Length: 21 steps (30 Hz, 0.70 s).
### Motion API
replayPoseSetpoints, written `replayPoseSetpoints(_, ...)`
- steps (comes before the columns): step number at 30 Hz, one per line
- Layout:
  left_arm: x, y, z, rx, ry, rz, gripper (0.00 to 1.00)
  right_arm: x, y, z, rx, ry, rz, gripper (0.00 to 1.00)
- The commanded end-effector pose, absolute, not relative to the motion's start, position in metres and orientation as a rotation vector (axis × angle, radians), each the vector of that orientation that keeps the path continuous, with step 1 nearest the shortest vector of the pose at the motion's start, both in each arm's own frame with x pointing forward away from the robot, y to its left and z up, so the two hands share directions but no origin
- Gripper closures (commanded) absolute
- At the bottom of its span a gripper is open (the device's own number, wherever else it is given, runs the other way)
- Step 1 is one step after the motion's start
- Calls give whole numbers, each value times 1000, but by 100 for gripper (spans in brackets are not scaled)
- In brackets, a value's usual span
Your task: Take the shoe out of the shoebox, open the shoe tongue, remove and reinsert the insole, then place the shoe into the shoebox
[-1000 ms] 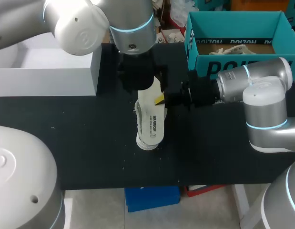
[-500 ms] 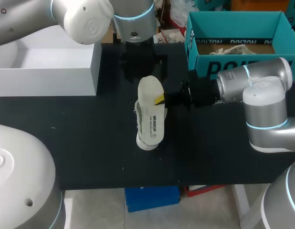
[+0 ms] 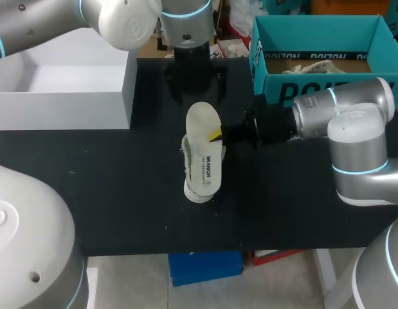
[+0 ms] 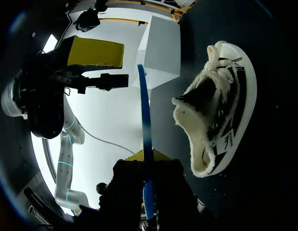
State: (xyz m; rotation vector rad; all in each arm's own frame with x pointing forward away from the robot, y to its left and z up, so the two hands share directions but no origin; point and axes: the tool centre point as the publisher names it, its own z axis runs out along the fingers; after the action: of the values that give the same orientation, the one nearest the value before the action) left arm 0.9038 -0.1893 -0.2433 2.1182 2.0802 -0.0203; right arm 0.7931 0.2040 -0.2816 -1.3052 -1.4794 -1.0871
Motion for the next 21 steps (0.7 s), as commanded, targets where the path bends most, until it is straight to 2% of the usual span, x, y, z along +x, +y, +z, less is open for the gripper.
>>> replayPoseSetpoints(1, 899, -190, -243, 2120, 2080, -18, 0, 793, 205, -282, -1307, -1479, -1088, 100)
replayPoseSetpoints(21, 812, -188, -234, 2145, 2055, -18, 0, 793, 205, -282, -1307, -1479, -1088, 100)
